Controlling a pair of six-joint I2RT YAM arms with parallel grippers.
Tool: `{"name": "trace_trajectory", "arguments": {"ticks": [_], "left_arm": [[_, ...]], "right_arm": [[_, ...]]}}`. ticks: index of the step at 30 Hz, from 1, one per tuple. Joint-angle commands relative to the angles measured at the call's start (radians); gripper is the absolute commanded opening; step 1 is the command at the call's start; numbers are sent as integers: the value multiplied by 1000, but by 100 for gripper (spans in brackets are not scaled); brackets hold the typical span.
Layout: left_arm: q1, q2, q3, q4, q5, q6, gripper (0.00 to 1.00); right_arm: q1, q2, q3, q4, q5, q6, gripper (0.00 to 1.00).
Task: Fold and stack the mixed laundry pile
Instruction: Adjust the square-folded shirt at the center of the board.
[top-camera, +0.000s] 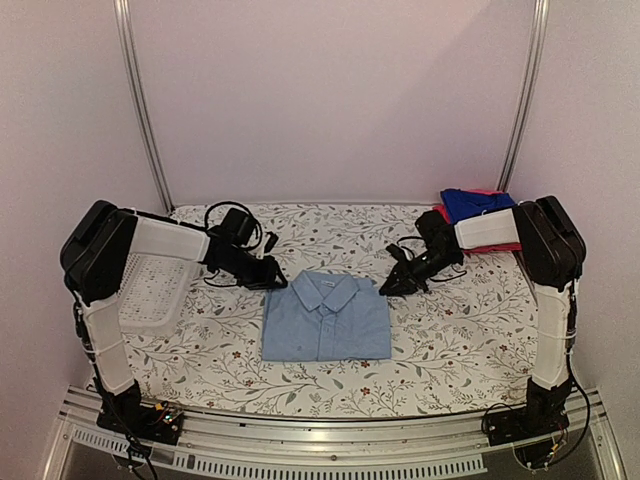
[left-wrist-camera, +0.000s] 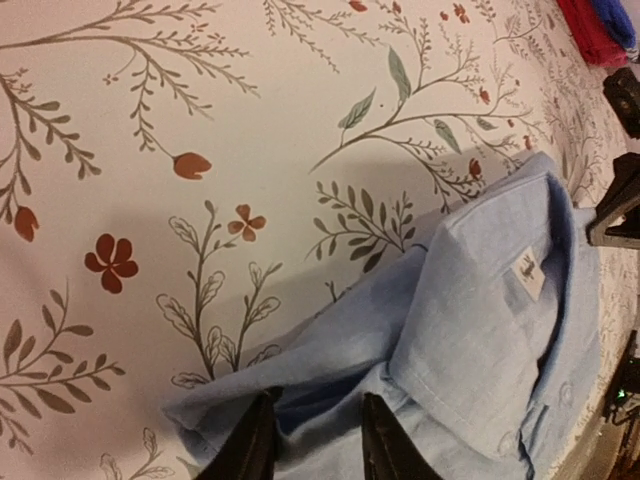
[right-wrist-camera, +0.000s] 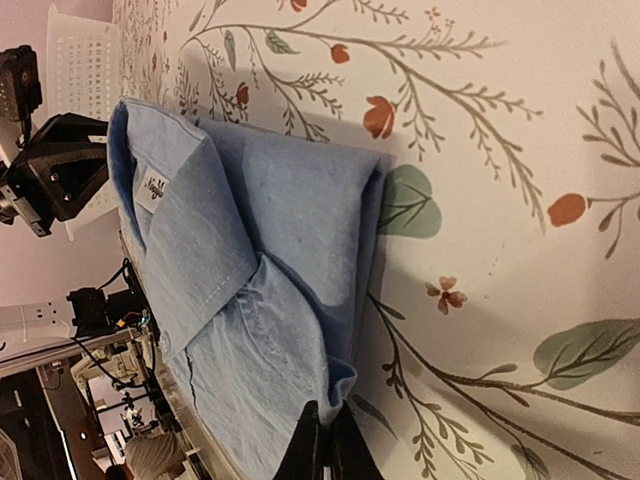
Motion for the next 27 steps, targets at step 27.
{"name": "trace_trajectory", "arguments": {"ticks": [27], "left_arm": [[92,-89,-185,125,-16,-43,0]], "right_arm": [[33,133,205,46,-21,-41,3]]}}
